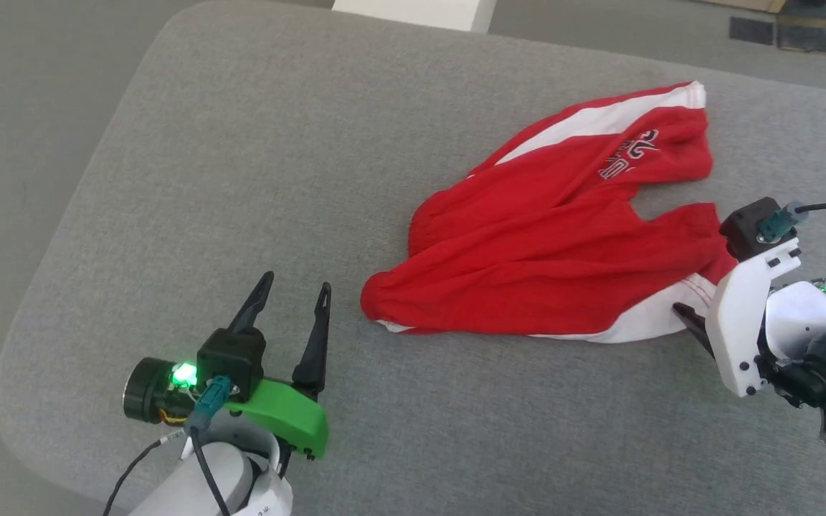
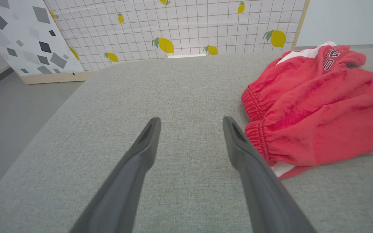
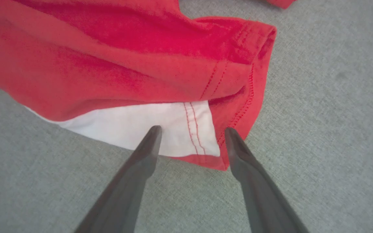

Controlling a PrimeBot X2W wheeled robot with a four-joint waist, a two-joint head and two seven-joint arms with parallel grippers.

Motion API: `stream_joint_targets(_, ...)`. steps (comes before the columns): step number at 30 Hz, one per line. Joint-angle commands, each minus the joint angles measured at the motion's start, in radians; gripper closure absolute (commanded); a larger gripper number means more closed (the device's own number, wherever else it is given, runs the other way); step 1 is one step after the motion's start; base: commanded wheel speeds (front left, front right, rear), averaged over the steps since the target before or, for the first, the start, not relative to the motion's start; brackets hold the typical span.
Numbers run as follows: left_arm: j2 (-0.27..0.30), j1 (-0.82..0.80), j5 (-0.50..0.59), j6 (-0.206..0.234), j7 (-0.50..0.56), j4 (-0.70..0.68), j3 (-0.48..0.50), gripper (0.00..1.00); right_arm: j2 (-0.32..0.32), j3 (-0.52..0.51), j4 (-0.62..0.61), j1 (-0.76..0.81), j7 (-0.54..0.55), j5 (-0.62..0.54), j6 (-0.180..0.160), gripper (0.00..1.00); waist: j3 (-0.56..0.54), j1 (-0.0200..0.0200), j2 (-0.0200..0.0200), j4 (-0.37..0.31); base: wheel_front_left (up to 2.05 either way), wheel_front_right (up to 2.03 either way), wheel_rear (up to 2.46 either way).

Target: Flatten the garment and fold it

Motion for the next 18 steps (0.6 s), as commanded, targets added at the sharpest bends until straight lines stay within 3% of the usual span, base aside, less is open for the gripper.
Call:
stream_joint_targets(1,-0.005,-0.02,0.004,-0.005,-0.007,0.005,0.001,0.0,-0.002,0.001,0.003,-0.014,0.005,0.003,-0.001,0.0,0.019,0.0,0.0,0.021,0.0,0.0,0.0)
stream_joint_targets(6,-0.013,-0.027,0.002,-0.008,-0.01,0.013,0.005,0.0,-0.005,0.006,0.009,-0.012,0.008,0.006,-0.001,0.0,0.037,0.0,0.0,0.028,0.0,0.0,0.0)
stream_joint_targets(7,-0.014,-0.027,0.001,-0.01,-0.011,0.015,0.005,0.0,-0.006,0.009,0.009,-0.012,0.007,0.006,-0.001,0.63,0.041,0.0,0.0,0.028,0.0,0.0,0.0)
stream_joint_targets(8,-0.016,-0.028,0.001,-0.011,-0.011,0.017,0.005,0.0,-0.006,0.011,0.008,-0.013,0.005,0.006,-0.001,1.0,0.043,0.0,0.0,0.027,0.0,0.0,0.0)
stream_joint_targets(18,-0.019,-0.017,-0.012,-0.018,-0.006,0.046,-0.002,0.0,-0.003,-0.023,-0.059,0.027,-0.094,0.014,-0.001,1.0,-0.008,0.0,0.0,-0.027,0.0,0.0,0.0)
